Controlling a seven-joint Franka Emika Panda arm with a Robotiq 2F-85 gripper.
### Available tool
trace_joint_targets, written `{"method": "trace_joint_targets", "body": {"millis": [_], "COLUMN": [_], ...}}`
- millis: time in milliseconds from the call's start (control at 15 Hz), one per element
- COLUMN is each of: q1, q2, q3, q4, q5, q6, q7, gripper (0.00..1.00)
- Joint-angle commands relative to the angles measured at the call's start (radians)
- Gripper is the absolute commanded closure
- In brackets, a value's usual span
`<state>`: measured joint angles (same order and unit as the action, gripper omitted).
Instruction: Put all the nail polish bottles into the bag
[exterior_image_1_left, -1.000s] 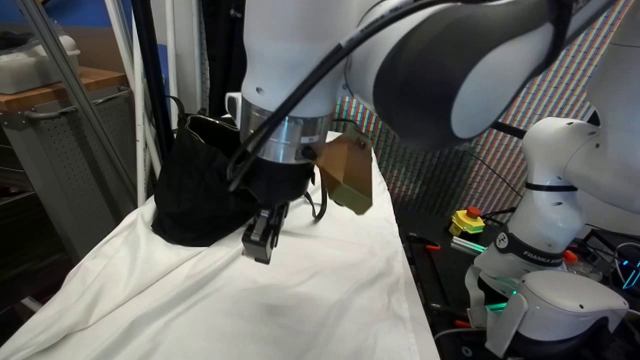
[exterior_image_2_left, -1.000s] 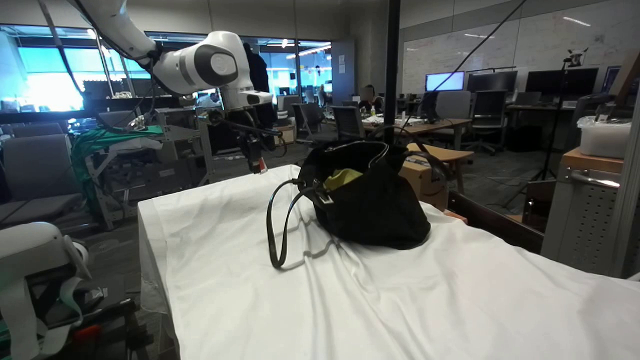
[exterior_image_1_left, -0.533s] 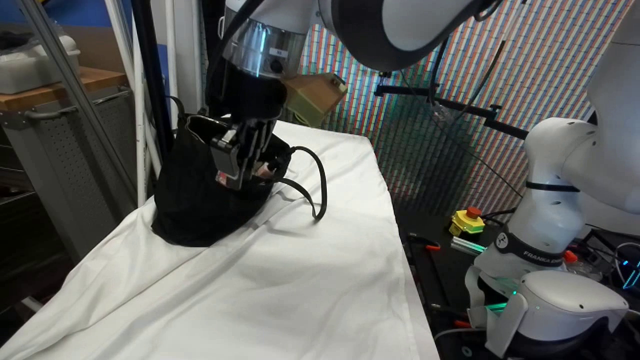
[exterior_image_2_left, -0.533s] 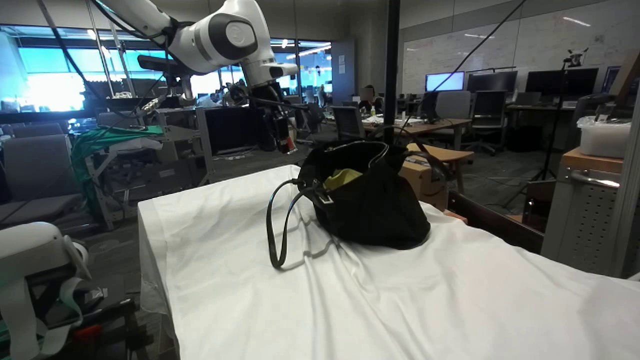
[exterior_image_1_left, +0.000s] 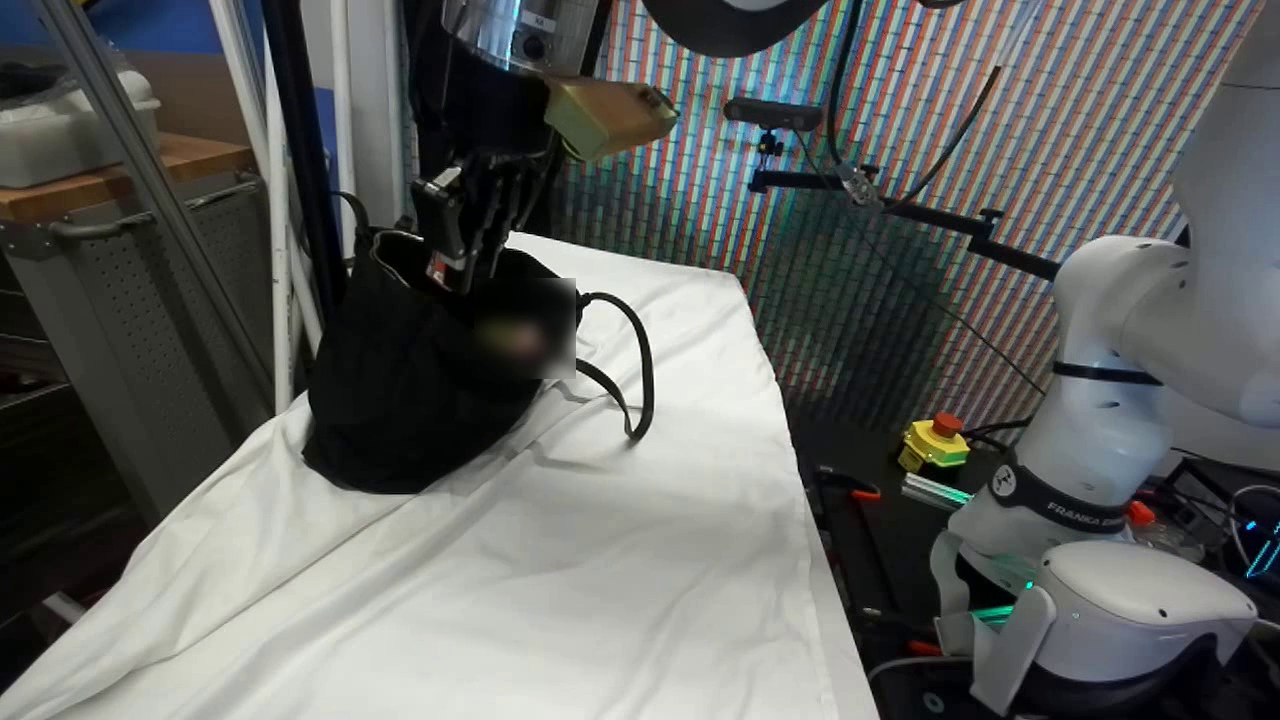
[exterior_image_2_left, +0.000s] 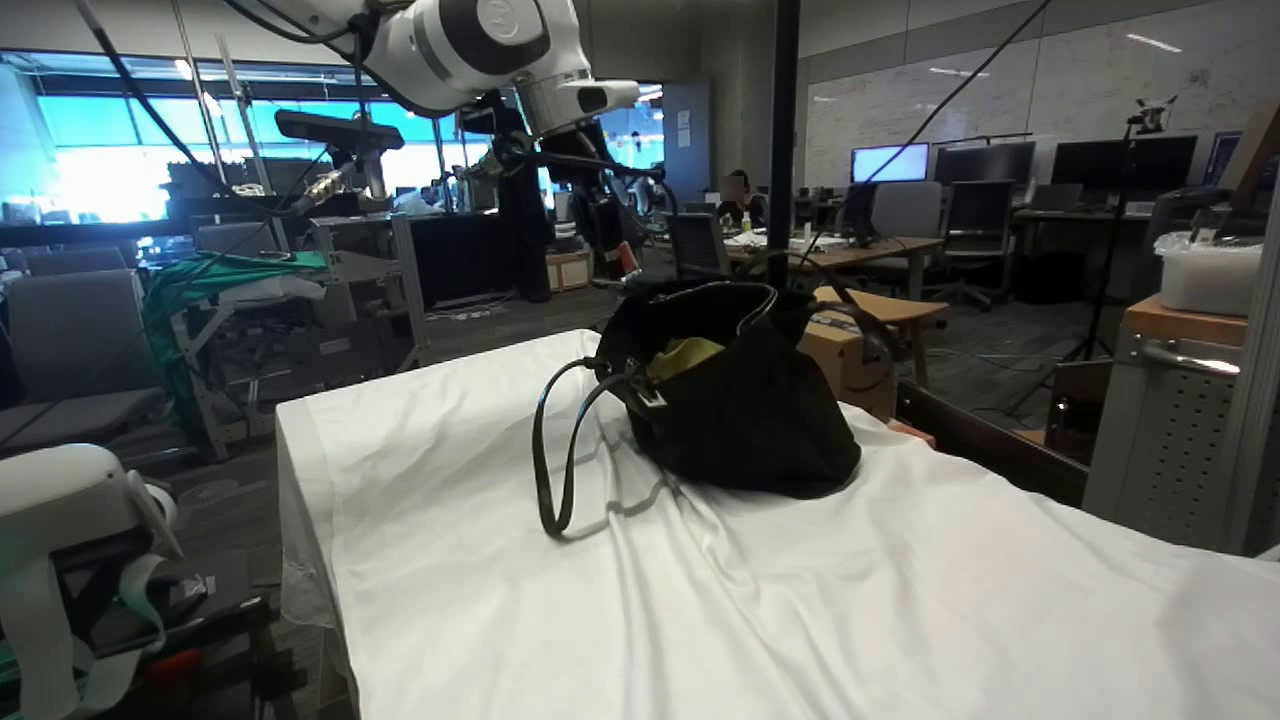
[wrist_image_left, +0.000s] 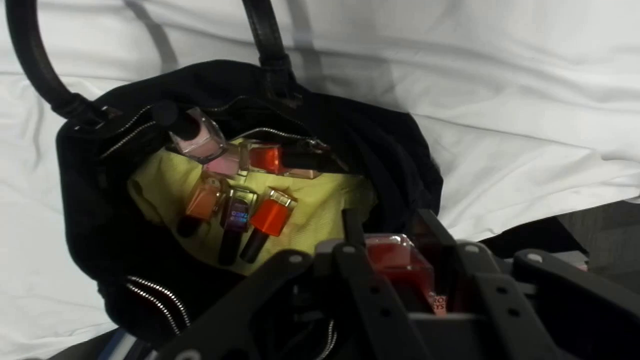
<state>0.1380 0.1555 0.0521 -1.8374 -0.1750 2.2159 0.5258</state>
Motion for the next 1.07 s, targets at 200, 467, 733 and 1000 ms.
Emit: {"method": "trace_joint_targets", "body": {"millis": [200, 467, 733, 1000], "q1": [-0.032, -0.041, -0.043, -0.037], "q2": [0.054, 0.108, 0.155, 0.167], "q3": [-0.037, -0.055, -0.066, -0.072], "q4": [0.091, 0.144, 0.196, 0.216], "q5": [-0.008, -0.005, 0.005, 0.007], "q6": [-0.067, -0.080, -0.100, -0.111], "q7": [-0.009, -0.014, -0.018, -0.007], "gripper": [0.85, 0.85, 0.34, 0.09]}}
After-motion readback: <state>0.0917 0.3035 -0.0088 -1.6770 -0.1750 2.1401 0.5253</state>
